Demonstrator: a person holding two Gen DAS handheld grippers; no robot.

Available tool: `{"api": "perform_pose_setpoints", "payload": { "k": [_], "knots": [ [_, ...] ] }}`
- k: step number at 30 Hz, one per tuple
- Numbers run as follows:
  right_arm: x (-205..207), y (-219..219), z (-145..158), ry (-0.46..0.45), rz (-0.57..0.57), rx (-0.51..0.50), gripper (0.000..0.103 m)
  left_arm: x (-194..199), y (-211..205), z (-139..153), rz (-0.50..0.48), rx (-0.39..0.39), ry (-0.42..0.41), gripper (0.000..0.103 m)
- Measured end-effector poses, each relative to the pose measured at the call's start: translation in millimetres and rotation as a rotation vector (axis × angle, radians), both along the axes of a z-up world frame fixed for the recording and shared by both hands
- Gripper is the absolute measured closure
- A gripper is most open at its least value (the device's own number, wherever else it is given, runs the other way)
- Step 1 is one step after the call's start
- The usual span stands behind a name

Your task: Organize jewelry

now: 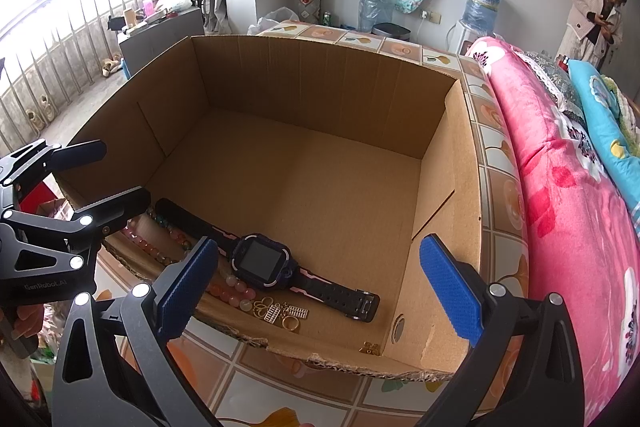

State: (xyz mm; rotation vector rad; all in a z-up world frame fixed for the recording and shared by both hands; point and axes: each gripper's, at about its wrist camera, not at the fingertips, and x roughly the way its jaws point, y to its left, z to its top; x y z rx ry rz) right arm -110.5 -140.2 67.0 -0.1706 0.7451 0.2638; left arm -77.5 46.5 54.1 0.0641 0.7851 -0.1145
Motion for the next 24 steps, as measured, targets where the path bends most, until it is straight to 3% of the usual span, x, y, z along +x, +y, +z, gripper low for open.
{"api": "perform_pose_setpoints", "payload": {
  "k": [24],
  "knots": [
    [5.5, 1.2, 1.3, 0.008, -0.004, 0.004, 0.005, 0.6, -0.4, 2.7, -0.005, 0.0, -0.002, 0.022]
  ]
}}
